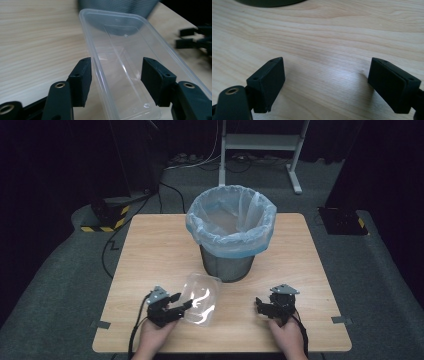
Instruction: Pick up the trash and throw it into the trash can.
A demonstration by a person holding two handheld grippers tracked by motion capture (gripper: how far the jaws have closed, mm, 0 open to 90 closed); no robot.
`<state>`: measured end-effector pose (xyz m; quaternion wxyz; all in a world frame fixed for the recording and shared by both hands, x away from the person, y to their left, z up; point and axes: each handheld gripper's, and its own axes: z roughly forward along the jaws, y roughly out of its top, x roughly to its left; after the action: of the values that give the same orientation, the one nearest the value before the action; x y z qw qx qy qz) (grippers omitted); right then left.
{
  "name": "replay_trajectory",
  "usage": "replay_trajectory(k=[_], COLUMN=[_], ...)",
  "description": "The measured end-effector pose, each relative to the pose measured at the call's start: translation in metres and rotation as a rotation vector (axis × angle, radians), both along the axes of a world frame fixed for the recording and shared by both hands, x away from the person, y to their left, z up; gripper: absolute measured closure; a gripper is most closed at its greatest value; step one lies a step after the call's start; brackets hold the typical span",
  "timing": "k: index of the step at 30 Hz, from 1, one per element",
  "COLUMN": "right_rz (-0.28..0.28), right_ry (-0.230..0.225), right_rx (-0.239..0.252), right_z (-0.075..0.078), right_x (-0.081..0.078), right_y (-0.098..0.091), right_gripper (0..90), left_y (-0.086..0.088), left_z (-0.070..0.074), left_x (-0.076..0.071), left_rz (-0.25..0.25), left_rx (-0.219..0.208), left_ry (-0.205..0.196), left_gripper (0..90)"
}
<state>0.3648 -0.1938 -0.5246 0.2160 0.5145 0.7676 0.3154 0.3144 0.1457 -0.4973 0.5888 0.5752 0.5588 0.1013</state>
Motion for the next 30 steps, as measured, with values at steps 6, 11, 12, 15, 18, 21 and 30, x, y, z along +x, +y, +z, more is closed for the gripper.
replay_trajectory(k=[6, 11, 12, 15, 18, 21, 30], right_rz=[0.094, 0.152, 0.152, 0.197, 0.206, 0.201, 0.144], right_ry=[0.007, -0.042, -0.042, -0.077, -0.101, -0.094, -0.103], right_rx=[-0.004, -0.027, -0.027, 0.033, 0.041, 0.034, 0.067], right_z=[0.001, 0.002, 0.002, 0.009, 0.016, 0.02, 0.037], right_x=[-0.005, -0.016, -0.016, -0.029, -0.034, -0.03, -0.016], right_y=[0.002, 0.009, 0.009, 0.024, 0.035, 0.041, 0.039], right_gripper=[15.2, 18.9, 18.9, 35.3, 43.0, 45.0, 41.8], left_y=[-0.036, -0.052, -0.052, -0.057, -0.059, -0.058, -0.035], left_z=[0.001, 0.001, 0.001, 0.0, 0.0, 0.0, 0.007], left_x=[-0.002, 0.002, 0.002, 0.002, 0.002, 0.002, -0.002], left_rz=[-0.028, -0.053, -0.053, -0.069, -0.081, -0.076, -0.037], left_rx=[0.052, 0.042, 0.042, 0.04, 0.024, 0.011, -0.038], left_ry=[-0.05, -0.046, -0.046, -0.04, -0.032, -0.043, -0.043], left_gripper=[46.7, 47.1, 47.2, 47.2, 46.5, 45.3, 44.1])
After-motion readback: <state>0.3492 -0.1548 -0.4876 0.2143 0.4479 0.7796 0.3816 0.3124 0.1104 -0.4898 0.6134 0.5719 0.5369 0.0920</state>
